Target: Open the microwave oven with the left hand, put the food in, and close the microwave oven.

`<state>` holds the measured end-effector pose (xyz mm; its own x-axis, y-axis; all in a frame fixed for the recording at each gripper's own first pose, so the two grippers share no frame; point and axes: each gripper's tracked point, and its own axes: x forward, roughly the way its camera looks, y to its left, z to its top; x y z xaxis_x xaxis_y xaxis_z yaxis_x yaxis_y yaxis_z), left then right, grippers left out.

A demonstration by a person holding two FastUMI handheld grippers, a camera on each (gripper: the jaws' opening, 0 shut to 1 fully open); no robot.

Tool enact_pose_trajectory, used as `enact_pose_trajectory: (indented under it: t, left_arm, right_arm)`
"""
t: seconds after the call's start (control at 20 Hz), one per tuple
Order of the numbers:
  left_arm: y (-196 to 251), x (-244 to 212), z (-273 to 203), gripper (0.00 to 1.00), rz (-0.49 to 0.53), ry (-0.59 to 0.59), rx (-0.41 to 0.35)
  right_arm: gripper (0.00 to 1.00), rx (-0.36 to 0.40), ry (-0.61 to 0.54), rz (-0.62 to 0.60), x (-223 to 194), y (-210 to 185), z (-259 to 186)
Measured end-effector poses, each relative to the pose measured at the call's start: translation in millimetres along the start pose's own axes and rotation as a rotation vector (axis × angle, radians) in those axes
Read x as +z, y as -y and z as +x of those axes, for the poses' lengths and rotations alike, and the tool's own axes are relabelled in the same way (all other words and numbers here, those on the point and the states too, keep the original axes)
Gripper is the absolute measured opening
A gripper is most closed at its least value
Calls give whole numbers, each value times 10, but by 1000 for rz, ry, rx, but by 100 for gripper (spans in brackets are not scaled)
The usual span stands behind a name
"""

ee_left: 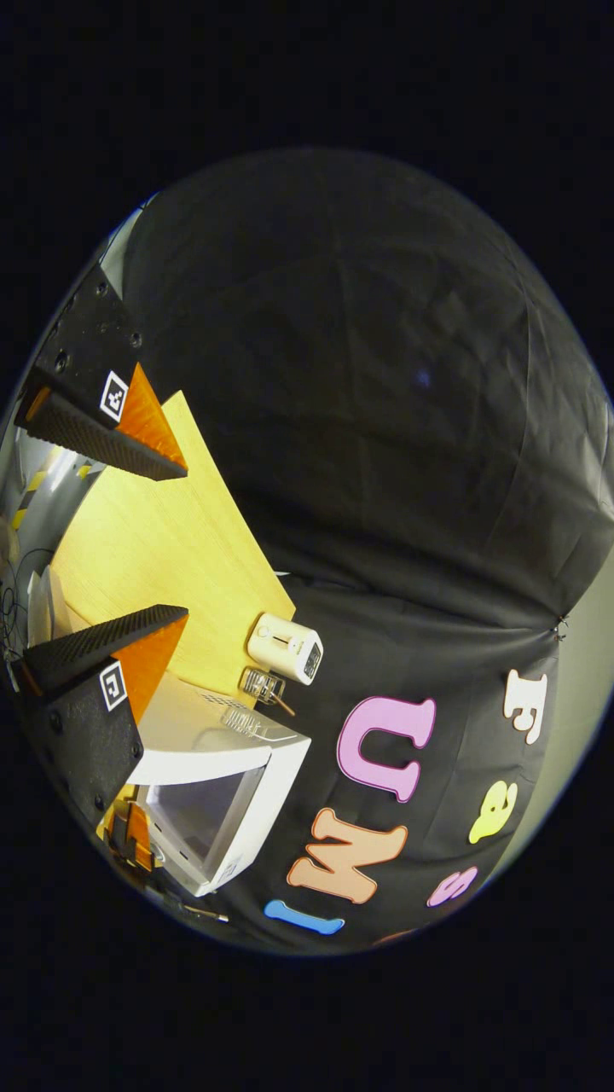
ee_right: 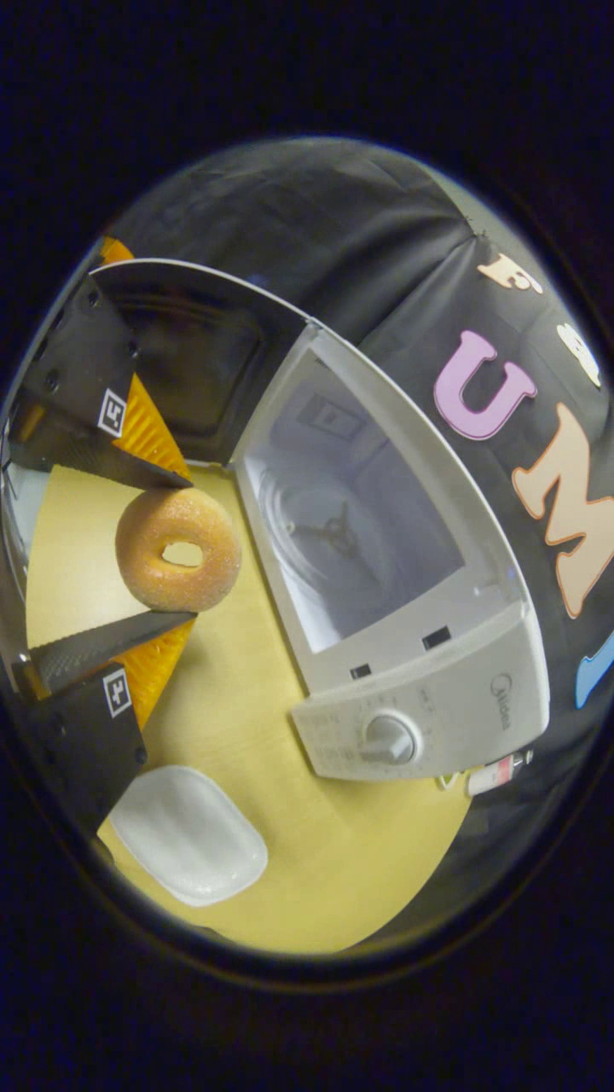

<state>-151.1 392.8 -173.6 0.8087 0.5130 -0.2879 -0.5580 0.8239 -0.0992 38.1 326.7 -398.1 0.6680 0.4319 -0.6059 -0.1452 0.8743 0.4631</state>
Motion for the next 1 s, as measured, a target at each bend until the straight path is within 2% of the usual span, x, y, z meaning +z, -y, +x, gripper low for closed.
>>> enact_pose_trajectory:
  t: [0.05,0.3,0.4,0.55,0.6,0.75,0.8,1.0]
  left_arm:
    - [6,-23,2,87,-2,-9,-4]
    - [36,-88,26,87,1,-40,-15]
    - [52,-91,3,86,18,-51,-20]
    - [79,-55,19,86,50,-54,-21]
    - [101,-74,20,87,58,-67,-25]
    - [185,-105,5,87,75,-90,-44]
    - [200,-98,3,87,75,-89,-43]
    - [194,-141,23,87,64,-105,-40]
  right_arm:
    - [77,26,27,16,50,-112,92]
    - [75,73,174,70,357,-515,484]
    - [76,65,209,113,447,-571,662]
    - [76,35,302,155,594,-615,859]
    - [82,17,329,156,626,-618,927]
    - [82,-50,407,164,733,-517,1125]
    - [76,-67,425,175,782,-479,1193]
    - [76,-150,463,200,953,-248,1443]
